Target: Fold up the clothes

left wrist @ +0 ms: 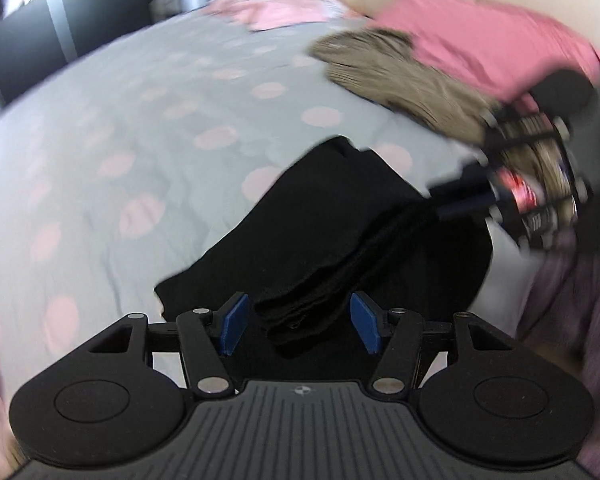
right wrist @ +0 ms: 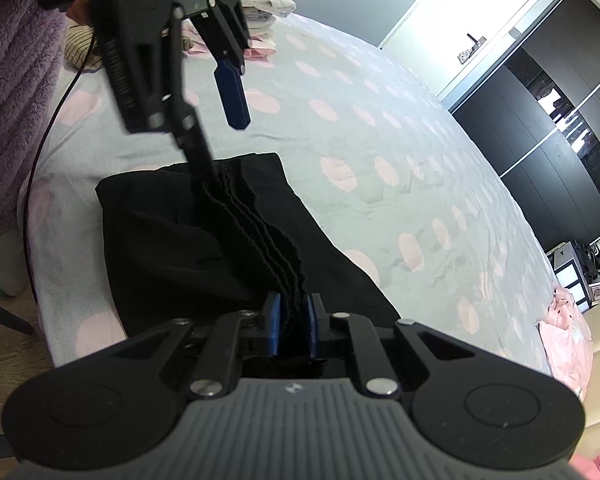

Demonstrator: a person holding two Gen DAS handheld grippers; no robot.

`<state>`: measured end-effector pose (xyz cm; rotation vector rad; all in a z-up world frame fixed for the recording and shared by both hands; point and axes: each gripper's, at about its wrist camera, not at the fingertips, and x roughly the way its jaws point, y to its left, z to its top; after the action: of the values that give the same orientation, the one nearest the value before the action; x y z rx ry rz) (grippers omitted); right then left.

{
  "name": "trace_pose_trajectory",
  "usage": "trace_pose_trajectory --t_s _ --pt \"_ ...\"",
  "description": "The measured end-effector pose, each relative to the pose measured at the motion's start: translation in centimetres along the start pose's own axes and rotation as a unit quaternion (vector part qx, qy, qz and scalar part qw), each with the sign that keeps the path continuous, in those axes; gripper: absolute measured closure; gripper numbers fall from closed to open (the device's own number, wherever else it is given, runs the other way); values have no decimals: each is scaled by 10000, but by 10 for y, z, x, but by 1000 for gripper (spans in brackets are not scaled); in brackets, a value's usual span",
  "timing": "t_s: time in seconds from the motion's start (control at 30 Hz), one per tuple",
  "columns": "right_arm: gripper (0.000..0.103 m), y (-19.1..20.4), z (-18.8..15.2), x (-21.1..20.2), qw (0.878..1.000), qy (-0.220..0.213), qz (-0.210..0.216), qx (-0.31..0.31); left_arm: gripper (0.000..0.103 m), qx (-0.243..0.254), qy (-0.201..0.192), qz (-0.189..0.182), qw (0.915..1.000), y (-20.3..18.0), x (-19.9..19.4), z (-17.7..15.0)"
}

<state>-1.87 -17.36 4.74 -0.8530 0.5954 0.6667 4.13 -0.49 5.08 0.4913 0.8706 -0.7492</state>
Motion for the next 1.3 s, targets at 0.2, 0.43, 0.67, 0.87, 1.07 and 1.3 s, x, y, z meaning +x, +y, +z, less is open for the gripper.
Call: trace_pose_trajectory --t_s 0.2,0.43,0.67,0.87,1.07,1.3 --pt "88 -1 -1 -1 10000 -84 24 -12 44 1752 -50 361 9839 -39 11 -4" --pt "88 -1 -2 -1 9999 -161 41 -15 43 3351 148 644 9398 -58 42 -19" --pt "88 -1 -4 -2 9998 -192 51 -32 63 3772 407 312 9247 -46 67 -30" --pt "92 1 -7 -3 9998 -185 7 -42 84 3364 527 71 9402 -40 59 -26" --pt "91 -5 -5 -7 9996 -245 67 82 87 3013 496 92 9522 -39 31 -22" --pt "51 -7 -7 -1 9998 -153 102 -5 89 3061 490 163 9506 -64 14 -34"
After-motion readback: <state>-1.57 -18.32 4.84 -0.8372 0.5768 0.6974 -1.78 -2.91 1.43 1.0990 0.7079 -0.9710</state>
